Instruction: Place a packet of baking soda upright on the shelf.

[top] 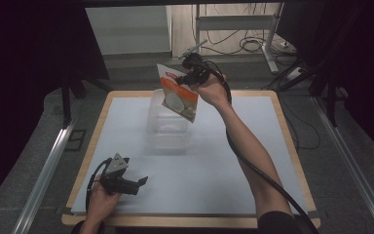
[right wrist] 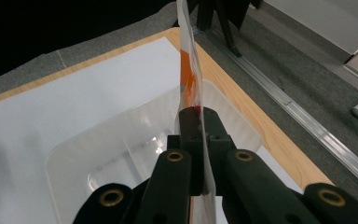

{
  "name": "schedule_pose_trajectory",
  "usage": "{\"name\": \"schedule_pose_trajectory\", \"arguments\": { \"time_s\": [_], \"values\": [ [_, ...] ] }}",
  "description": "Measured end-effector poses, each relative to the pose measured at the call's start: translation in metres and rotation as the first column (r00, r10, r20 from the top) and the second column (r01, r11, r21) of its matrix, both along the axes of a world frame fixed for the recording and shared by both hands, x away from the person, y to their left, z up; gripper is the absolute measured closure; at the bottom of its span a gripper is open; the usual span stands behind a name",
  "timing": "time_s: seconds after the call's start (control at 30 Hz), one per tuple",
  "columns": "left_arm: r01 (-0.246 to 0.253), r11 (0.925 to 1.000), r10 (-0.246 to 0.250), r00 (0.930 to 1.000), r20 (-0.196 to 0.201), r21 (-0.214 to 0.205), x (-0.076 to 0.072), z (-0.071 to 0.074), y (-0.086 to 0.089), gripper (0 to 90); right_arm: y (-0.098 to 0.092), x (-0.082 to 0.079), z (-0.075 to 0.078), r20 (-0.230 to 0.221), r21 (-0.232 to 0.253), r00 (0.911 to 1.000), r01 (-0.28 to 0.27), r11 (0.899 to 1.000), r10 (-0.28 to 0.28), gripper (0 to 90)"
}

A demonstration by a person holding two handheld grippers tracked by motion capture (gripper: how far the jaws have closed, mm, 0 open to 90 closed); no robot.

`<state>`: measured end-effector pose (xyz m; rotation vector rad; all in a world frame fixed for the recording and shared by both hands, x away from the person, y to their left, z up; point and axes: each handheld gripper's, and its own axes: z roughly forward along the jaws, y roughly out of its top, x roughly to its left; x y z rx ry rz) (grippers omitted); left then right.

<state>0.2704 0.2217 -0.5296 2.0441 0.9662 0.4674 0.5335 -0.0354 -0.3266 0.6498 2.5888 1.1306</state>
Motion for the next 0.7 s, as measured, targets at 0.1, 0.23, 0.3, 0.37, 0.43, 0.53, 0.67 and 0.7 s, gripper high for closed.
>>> {"name": "schedule_pose_trajectory", "arguments": {
  "time_s": [0.1,0.23,0.3,0.37,0.43,0.53,0.67,0.7],
  "values": [
    [0.002,1.0,-0.002,1.0,-0.001,0.002,0.0,0.0,0.0,0.0,0.007,0.003,-0.002,0.001,0.004,1.0,-0.003,1.0,0.003,88.7],
    [0.005,1.0,-0.005,1.0,-0.005,0.001,0.0,0.0,0.0,0.0,0.018,0.006,-0.002,0.005,0.001,0.9999,-0.017,1.0,0.017,88.7],
    [0.007,1.0,-0.007,1.0,-0.006,0.003,0.0,-0.001,0.0,0.0,0.022,0.007,-0.004,0.005,-0.001,0.9997,-0.024,1.0,0.024,88.7],
    [0.007,1.0,-0.007,1.0,-0.006,0.003,0.0,-0.001,-0.001,0.0,0.026,0.008,-0.007,0.001,-0.001,0.9995,-0.032,0.999,0.032,88.7],
    [0.008,1.0,-0.008,1.0,-0.006,0.004,0.0,-0.001,-0.001,0.0,0.03,0.008,-0.011,-0.004,-0.005,0.9992,-0.04,0.999,0.04,88.7],
    [0.008,0.9999,-0.008,0.9999,-0.008,0.007,0.0,-0.001,-0.001,0.0,0.033,0.008,-0.016,-0.007,-0.009,0.9987,-0.051,0.999,0.051,88.7],
    [0.011,0.9999,-0.01,0.9999,-0.011,0.011,0.0,-0.001,-0.001,0.0,0.036,0.009,-0.024,-0.027,-0.013,0.9982,-0.054,0.998,0.054,88.7],
    [0.011,0.9999,-0.011,0.9999,-0.011,0.012,0.0,-0.001,-0.002,0.0,0.037,0.009,-0.026,-0.031,-0.014,0.9978,-0.059,0.998,0.059,88.7]
  ]
}}
